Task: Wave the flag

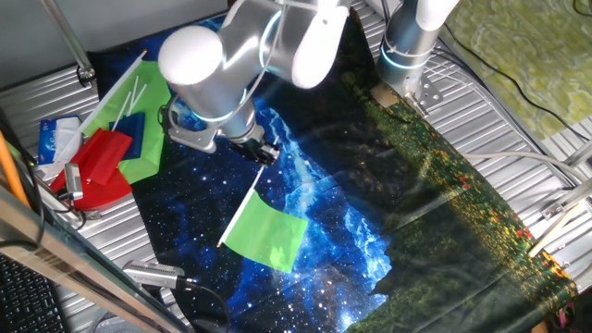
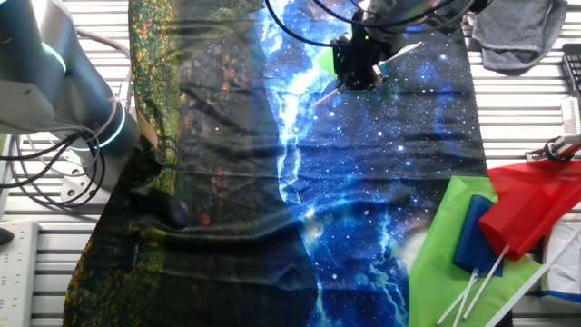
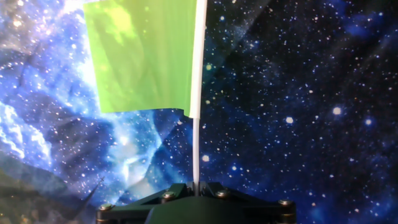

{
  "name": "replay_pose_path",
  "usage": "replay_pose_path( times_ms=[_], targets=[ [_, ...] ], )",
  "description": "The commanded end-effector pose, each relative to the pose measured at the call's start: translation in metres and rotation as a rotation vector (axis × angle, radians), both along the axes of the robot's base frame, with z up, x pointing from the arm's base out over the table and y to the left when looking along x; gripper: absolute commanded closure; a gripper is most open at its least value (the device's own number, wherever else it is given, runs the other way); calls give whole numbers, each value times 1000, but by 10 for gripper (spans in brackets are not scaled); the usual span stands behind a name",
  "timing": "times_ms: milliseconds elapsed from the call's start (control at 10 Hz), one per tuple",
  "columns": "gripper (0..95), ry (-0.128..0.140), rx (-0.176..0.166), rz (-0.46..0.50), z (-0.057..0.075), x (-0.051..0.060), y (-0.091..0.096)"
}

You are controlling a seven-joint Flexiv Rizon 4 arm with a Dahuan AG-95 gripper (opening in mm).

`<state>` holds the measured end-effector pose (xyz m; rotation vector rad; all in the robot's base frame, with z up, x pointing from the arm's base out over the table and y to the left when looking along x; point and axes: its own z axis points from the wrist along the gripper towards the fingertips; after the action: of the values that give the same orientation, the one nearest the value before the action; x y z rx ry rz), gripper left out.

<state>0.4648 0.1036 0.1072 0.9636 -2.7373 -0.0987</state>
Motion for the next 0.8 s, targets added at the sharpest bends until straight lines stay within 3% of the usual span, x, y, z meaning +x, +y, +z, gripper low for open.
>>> replay_pose_path(
  times_ms=[100,200,300,400,600,700,800],
  targets=[
    [950,36,-12,-35,0,0,0],
    [950,24,-18,-46,0,0,0],
    [950,-29,-35,-57,0,0,0],
    [950,-56,-12,-84,0,0,0],
    [950,-80,-88,-121,0,0,0],
    [950,-82,-80,-121,0,0,0],
    [950,-137,-73,-129,0,0,0]
  ],
)
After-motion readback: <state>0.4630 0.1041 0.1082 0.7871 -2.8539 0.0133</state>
